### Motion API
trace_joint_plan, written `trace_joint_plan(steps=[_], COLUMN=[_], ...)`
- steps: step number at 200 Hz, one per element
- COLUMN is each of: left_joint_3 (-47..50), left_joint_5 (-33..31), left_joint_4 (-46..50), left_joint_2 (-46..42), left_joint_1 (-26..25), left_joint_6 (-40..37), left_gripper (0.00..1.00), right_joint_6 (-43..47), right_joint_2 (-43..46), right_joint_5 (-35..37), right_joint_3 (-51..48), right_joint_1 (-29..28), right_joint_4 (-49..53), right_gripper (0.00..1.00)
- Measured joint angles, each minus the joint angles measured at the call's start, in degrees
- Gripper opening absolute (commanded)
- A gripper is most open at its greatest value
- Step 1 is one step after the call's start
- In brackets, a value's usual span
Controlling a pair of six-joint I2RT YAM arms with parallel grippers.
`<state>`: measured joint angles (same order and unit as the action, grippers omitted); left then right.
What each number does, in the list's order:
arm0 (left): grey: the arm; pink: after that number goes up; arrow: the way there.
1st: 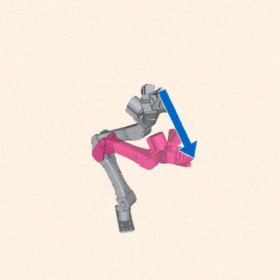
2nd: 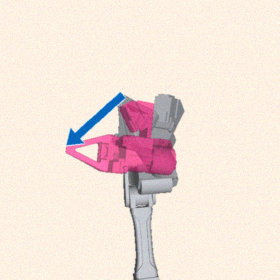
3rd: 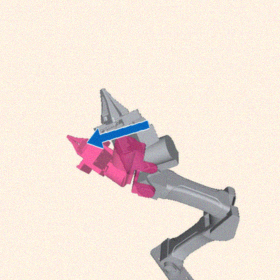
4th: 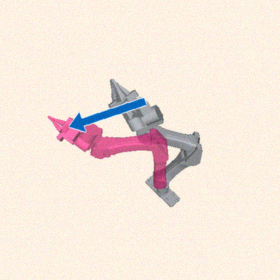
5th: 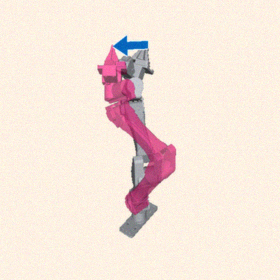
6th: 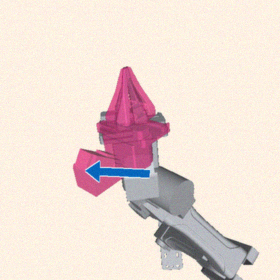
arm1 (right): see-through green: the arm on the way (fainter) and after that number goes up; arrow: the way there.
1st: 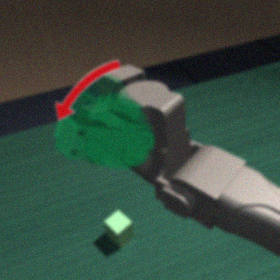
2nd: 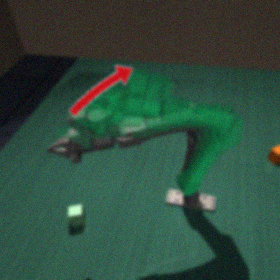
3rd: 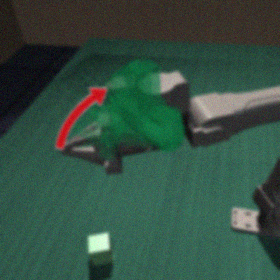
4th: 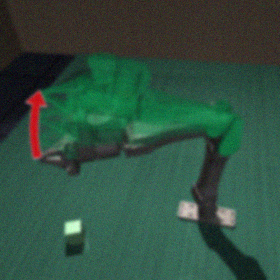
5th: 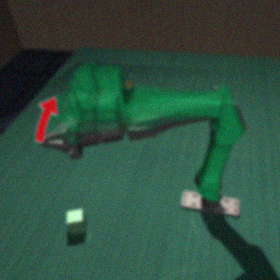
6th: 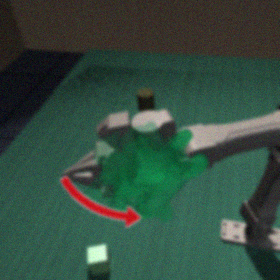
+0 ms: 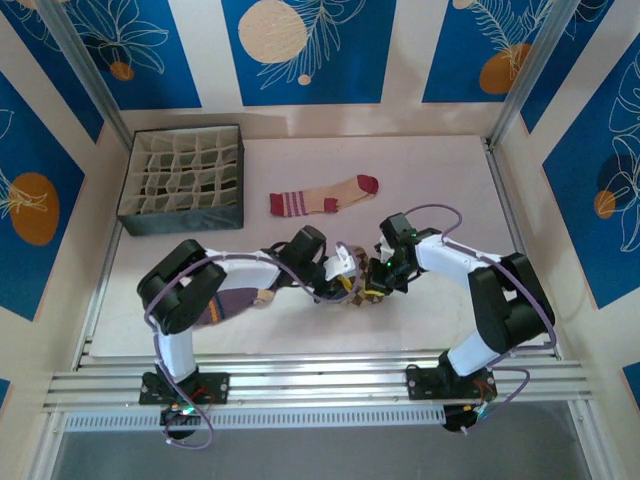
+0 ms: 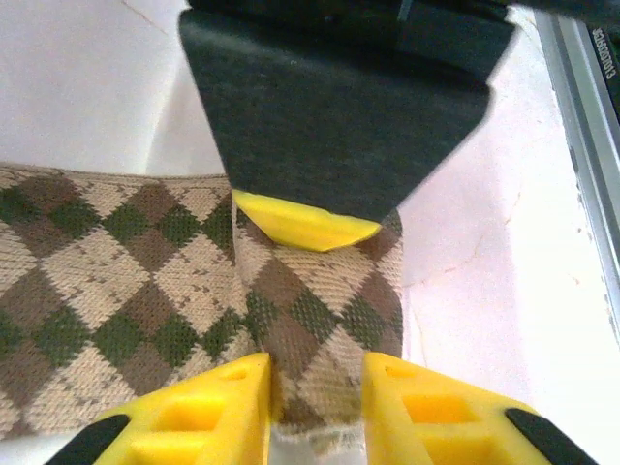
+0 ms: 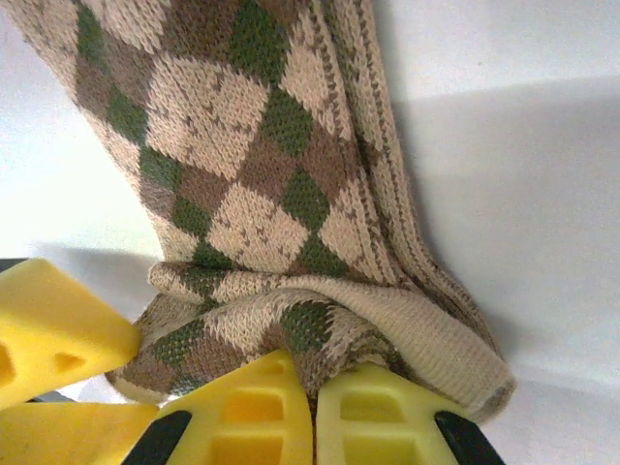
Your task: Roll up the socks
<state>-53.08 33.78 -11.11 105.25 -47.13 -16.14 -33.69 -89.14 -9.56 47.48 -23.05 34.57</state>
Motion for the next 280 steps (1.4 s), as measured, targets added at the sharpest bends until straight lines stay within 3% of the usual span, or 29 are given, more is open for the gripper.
trace_joint_plan(steps=[41,74,110,158,172,185,194,225,248,280], left_joint_3=[10.7,14.1,14.3,14.1,13.7,13.3,13.0,10.8,8.7,2.6], left_joint_5=[-6.3,-13.7,-19.0,-24.0,-24.7,-25.3,-25.3,-24.0,-18.9,-7.3], left_joint_4=[-13.7,-21.0,-23.2,-24.0,-24.7,-25.0,-24.9,-21.0,-17.1,-6.0], left_joint_2=[-5.0,-6.1,-6.0,-2.0,-1.2,-0.8,-0.7,-0.9,-0.9,-0.5], left_joint_1=[-1.3,-5.9,-9.6,-10.8,-10.9,-11.0,-11.0,-10.9,-9.0,-3.9], left_joint_6=[-5.2,-11.9,-17.7,-20.5,-20.6,-20.8,-21.3,-21.3,-19.0,-14.1], left_gripper=[0.33,0.39,0.42,0.44,0.38,0.18,0.00,0.00,0.00,0.00], right_joint_6=[0.2,0.7,0.9,1.3,1.3,1.3,1.3,1.0,1.2,2.0], right_joint_2=[-2.0,-3.5,-4.1,-4.8,-4.8,-4.8,-4.8,-2.6,2.6,6.8], right_joint_5=[-0.3,-0.7,-0.9,-1.7,-1.8,-1.8,-1.8,-1.4,-1.4,-1.4], right_joint_3=[2.1,3.8,4.3,4.9,4.9,4.9,4.9,3.5,0.8,-1.2], right_joint_1=[-0.7,-0.8,-0.9,-0.9,-0.9,-0.9,-0.9,-1.0,-1.1,-1.1], right_joint_4=[1.6,3.1,3.8,4.2,4.3,4.3,4.3,3.3,2.4,1.1], right_gripper=[0.01,0.01,0.01,0.01,0.01,0.03,0.10,0.38,0.45,0.49])
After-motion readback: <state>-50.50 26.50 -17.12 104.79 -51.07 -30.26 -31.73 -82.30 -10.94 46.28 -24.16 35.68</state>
